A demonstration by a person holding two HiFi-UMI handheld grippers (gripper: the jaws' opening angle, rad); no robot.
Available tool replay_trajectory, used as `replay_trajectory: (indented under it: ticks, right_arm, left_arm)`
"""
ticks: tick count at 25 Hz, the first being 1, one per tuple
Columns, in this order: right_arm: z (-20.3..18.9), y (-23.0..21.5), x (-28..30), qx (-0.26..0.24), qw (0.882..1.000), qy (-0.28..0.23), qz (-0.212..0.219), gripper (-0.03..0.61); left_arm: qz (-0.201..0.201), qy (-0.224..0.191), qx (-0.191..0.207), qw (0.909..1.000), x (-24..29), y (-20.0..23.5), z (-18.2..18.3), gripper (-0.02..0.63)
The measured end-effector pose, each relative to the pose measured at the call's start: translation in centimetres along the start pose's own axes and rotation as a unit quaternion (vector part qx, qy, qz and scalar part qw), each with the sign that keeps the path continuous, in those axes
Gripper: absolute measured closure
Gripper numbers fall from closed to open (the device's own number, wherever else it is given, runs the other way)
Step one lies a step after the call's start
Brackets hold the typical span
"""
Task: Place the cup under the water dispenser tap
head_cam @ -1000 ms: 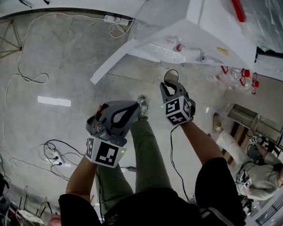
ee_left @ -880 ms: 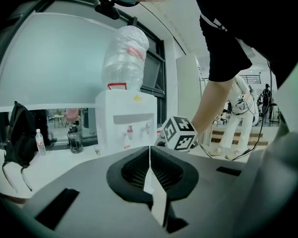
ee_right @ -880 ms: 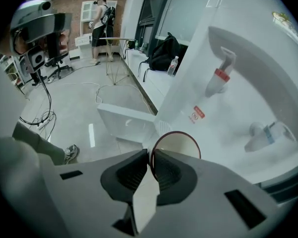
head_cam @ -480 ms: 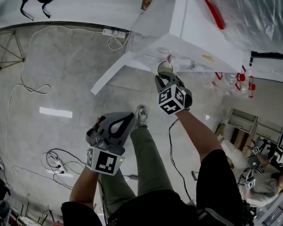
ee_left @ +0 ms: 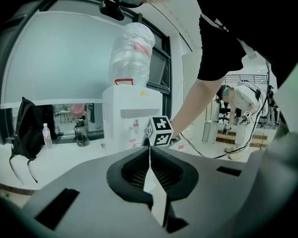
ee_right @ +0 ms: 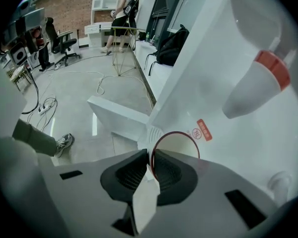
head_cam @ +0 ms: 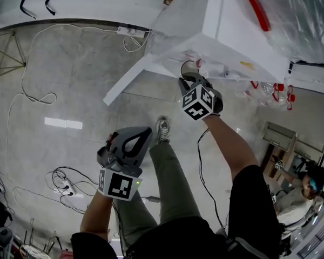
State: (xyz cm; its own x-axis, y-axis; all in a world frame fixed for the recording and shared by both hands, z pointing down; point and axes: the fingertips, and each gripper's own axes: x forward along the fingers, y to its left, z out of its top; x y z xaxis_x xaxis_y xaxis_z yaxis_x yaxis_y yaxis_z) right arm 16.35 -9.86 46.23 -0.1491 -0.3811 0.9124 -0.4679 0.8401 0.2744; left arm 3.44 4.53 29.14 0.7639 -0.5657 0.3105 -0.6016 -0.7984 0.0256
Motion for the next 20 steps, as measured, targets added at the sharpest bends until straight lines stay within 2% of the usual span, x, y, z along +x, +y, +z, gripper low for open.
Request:
replay_trajectory:
  ticks: [8,15,20]
  right_arm:
    - [0.4,-0.1,0.8,-0.008,1.0,0.005,-0.005,0.512]
    - [0.9,-0.1,1.1,-0.024,0.999,-0.003,-0.035,0.512]
    - [1.0,-0.3,1.0,0.001,0.999,-0.018,-0.046,0.498]
  left_arm:
    - [0.005,0.001,-0.003,1.0,0.2,0.6,-0.2,0.592]
    - [0.006,0.004,-0.002,1.0,0.0,0.7,-0.4,0.592]
    - [0.002,0.002,0.0,1.0,0.0,0.4,-0.2,0.592]
